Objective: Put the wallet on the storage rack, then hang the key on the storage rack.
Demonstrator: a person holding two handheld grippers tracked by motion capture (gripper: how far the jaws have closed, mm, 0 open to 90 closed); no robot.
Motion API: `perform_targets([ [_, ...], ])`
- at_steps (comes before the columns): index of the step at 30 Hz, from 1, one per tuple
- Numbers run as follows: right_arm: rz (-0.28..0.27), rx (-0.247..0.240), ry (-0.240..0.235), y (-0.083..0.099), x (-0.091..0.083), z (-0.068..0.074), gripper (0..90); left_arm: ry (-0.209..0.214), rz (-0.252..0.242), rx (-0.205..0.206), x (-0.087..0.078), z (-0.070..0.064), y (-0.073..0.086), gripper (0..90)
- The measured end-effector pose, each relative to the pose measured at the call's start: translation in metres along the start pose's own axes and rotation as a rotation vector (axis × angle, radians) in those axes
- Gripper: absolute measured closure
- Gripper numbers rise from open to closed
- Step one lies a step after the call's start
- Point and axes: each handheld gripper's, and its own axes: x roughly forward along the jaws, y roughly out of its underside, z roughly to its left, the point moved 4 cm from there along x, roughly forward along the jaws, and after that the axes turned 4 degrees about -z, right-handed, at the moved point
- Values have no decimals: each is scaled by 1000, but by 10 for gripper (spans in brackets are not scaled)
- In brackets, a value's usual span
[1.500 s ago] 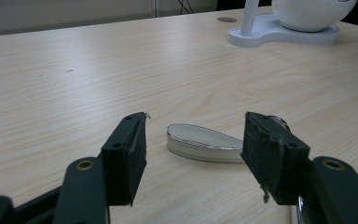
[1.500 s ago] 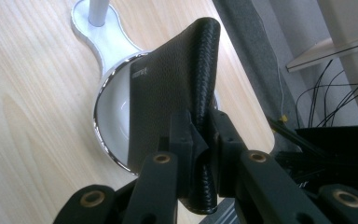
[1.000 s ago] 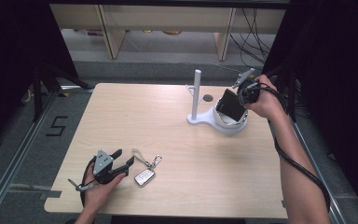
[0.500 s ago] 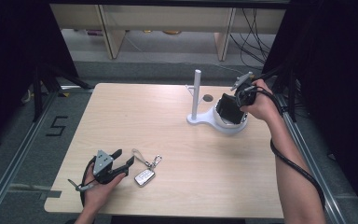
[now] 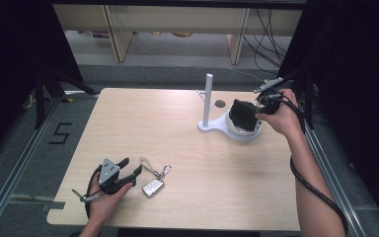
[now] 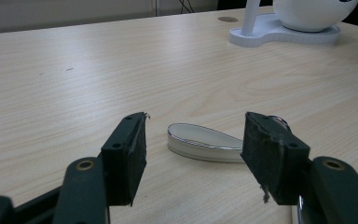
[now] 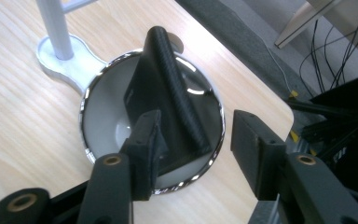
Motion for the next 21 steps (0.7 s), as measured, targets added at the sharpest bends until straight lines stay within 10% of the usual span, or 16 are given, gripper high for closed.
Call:
perform_targets([
  [9,-50,163,21,41,-20,17,517,-3,-6,3,1,0,0,396],
  [21,-92,244,-27,75,-10,48,526,-5,-4,-4,0,1,0,400],
])
